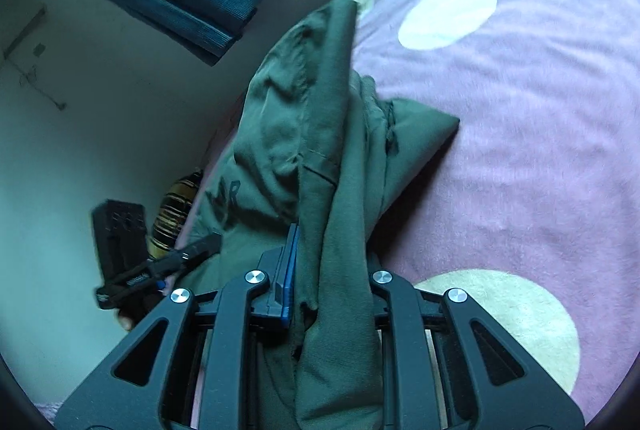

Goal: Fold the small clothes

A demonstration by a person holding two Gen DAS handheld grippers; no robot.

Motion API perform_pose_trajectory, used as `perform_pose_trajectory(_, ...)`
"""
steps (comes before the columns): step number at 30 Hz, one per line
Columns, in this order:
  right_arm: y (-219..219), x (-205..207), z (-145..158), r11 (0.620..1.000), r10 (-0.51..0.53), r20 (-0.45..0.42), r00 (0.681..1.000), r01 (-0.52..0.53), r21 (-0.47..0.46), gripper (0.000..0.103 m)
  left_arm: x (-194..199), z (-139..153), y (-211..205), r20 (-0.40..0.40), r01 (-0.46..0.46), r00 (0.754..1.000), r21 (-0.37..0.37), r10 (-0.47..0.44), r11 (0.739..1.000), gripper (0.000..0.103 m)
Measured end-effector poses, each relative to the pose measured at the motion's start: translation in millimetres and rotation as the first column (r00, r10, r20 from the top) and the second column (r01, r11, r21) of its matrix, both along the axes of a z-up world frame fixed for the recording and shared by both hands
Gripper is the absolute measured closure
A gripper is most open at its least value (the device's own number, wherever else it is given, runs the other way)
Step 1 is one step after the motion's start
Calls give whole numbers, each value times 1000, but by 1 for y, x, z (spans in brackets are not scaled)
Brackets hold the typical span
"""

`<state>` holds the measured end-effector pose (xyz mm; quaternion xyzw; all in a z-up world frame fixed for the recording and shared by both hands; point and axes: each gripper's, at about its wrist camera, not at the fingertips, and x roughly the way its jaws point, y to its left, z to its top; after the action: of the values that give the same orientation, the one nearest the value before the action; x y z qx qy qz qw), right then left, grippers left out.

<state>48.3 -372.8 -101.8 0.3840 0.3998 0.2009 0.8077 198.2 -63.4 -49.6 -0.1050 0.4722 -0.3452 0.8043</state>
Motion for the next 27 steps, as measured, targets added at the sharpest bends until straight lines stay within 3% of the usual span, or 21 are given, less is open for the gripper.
perform_pose_trajectory(4,-6,-1,-1,999,4,-38,999,-2,38,78,-4,-2,6,-2,-13,1000,-21,13,1000,48)
perform_pose_trajectory(7,-14,-12,5,999,-8,-47,999,11,53,65,-13,-2,21,-23,-37,999,-42,36,998,36)
perform_pose_trajectory(9,-18,-25,8,998,-20,-41,999,22,62,45,-23,-1,31,-33,-28,999,-71,26,997,28)
perform_pose_trajectory(14,-11,-59,3,997,2,-75,997,4,75,37,-55,-1,40,-68,-12,998,-95,6,995,23)
perform_pose_trajectory(17,-1,-67,3,1000,4,-66,998,-3,28,37,-70,-6,37,-85,2,996,-87,-9,996,23)
perform_pose_trajectory(18,2,-67,3,1000,0,-72,997,0,-1,39,-74,-8,31,-78,10,997,-71,-16,997,30)
perform_pose_trajectory(19,5,-64,3,1000,-4,-83,997,3,-19,44,-76,-9,29,-61,10,998,-50,-13,999,31)
perform_pose_trajectory(21,6,-66,0,1000,0,-99,995,0,0,67,-80,-6,27,-35,12,999,-18,-12,1000,42)
perform_pose_trajectory(27,11,-80,17,1000,-2,-54,999,3,15,80,-84,13,25,-16,-7,1000,12,7,1000,51)
